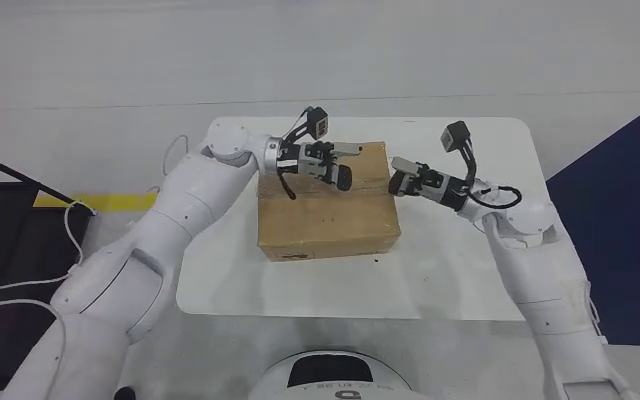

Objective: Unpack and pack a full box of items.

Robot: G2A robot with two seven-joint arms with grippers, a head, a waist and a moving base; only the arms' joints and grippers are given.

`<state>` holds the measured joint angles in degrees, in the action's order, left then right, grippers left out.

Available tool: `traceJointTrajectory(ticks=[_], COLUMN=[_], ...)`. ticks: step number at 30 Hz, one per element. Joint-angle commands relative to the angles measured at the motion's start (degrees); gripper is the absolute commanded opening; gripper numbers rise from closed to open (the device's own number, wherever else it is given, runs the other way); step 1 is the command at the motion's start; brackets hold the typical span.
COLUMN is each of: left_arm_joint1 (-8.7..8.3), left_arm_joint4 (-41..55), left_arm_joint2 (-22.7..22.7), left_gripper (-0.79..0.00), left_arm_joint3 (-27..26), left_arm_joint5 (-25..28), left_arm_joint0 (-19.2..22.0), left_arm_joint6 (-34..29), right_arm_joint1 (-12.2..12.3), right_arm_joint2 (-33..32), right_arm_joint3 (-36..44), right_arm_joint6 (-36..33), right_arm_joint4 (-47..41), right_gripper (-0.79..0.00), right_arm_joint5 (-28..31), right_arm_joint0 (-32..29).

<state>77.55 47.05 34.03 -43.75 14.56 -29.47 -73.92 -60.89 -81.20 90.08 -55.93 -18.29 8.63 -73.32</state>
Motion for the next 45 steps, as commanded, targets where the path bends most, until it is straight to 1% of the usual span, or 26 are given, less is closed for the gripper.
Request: traceJointTrajectory(ticks=[1,8,14,18,23,28,32,34,37,45], left_arm_joint1=[1.16,4.72,7.22,8.30,8.75,8.57,7.85,7.28,6.24,2.72], left_arm_joint4=[-0.2,-1.2,0.6,-1.1,-3.4,-5.8,-6.5,-5.3,-3.7,-3.5], left_arm_joint2=[-0.8,-3.0,-3.0,-3.3,-3.1,-2.7,-1.5,-0.2,1.8,6.0], left_gripper=[0.000,0.000,0.000,0.000,0.000,0.000,0.000,0.000,0.000,0.000], left_arm_joint3=[1.3,7.0,11.9,14.4,17.0,18.7,19.7,20.2,20.6,18.8], left_arm_joint5=[0.4,1.7,2.8,4.2,5.4,6.6,7.7,8.3,7.7,5.5], left_arm_joint0=[0.6,2.1,2.7,3.6,4.2,3.9,3.6,3.2,2.8,-0.2], left_arm_joint6=[0.5,1.4,-0.7,-1.6,-2.2,-3.4,-5.1,-6.2,-8.0,-10.3], right_arm_joint1=[0.2,0.6,1.0,1.1,1.1,1.0,1.0,0.9,0.9,0.7], right_arm_joint2=[-1.0,-2.4,-4.0,-4.1,-2.7,-1.1,-0.3,0.2,1.1,3.0], right_arm_joint3=[0.3,0.0,0.5,1.0,1.1,0.7,0.4,0.3,0.2,0.2], right_arm_joint6=[-0.6,-1.9,-2.7,-2.7,-2.8,-2.7,-2.4,-2.2,-1.8,-1.0], right_arm_joint4=[-0.8,-2.0,-2.3,-2.2,-1.5,-1.1,-0.9,-0.8,-0.6,0.0], right_gripper=[0.000,0.000,0.000,0.000,0.000,0.000,0.000,0.000,0.000,0.000], right_arm_joint5=[0.9,1.8,1.5,0.9,0.2,-0.1,0.0,0.0,0.0,-0.2], right_arm_joint0=[-1.0,-2.6,-3.5,-3.5,-2.2,-0.8,-0.1,0.2,0.7,1.9])
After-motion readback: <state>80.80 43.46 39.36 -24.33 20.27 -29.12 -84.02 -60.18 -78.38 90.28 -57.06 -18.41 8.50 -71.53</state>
